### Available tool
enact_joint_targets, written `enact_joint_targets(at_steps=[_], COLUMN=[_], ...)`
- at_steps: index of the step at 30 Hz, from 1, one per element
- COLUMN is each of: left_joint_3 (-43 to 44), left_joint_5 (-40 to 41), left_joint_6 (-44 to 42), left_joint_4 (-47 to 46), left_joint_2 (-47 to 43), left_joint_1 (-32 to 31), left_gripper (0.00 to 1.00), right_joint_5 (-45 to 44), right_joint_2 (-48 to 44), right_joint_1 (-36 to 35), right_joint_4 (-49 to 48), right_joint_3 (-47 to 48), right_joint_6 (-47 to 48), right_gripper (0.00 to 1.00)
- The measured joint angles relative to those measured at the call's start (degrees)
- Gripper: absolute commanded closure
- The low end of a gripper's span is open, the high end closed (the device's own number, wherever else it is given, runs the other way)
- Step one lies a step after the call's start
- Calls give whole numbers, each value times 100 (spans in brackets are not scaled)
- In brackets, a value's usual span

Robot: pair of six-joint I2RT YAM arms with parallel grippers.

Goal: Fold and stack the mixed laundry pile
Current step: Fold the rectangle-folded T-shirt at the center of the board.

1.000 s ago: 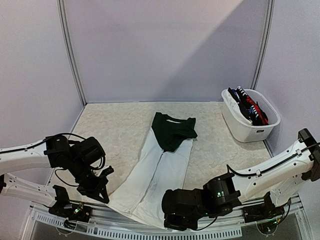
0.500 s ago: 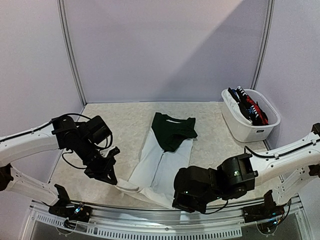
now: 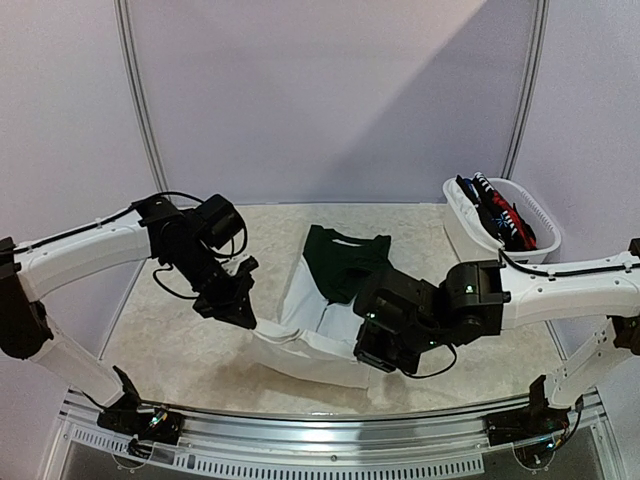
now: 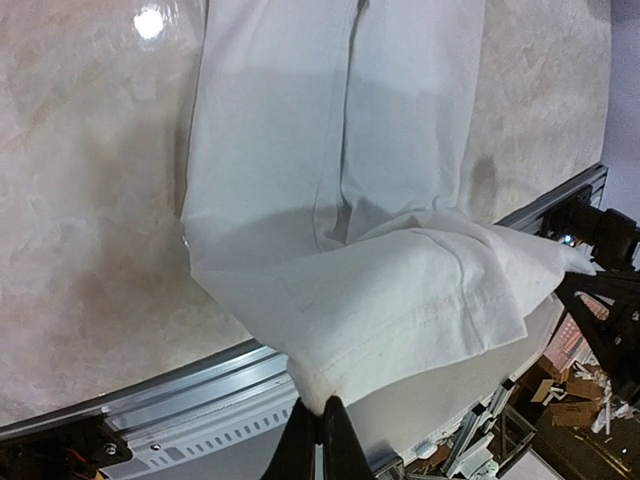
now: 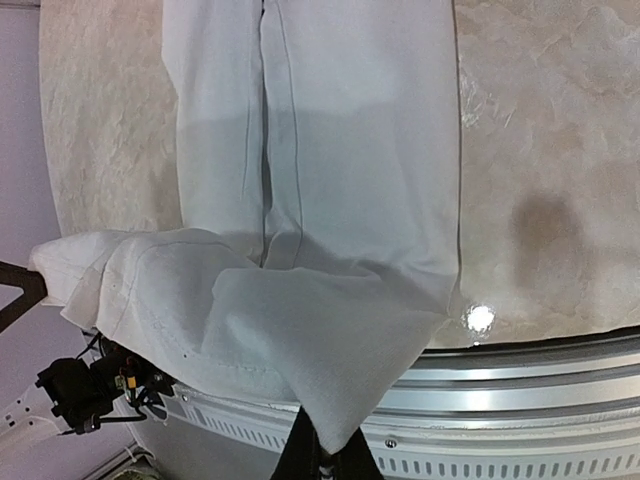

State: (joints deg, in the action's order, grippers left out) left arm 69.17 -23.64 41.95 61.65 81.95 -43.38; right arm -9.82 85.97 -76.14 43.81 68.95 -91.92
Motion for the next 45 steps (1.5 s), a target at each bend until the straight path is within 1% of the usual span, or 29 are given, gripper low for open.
enact_joint_targets(at_steps=[6, 16, 23, 31, 45], left_joint_3=[535, 1047, 1445, 1749, 2199], left_joint_5=[111, 146, 177, 245, 492], left_joint_6=[-302, -702, -903, -1014, -1082], left_joint_4=[-22, -181, -321, -452, -535], left_joint_2=[634, 1432, 1991, 2487, 3193], left_joint_1=[205, 474, 599, 651, 782], left_gripper=[100, 100, 100, 100, 100], right_joint_5=[-37, 17, 210, 334, 664], right_joint_2=[79, 385, 697, 1082, 1606], right_joint_1=[354, 979, 1298, 1633, 2175], right_joint_4=[42, -7, -35, -20, -131], right_joint_3=[4, 68, 208, 448, 463], right_joint_6=[372, 986, 1390, 1821, 2522], right_gripper=[100, 100, 100, 100, 100])
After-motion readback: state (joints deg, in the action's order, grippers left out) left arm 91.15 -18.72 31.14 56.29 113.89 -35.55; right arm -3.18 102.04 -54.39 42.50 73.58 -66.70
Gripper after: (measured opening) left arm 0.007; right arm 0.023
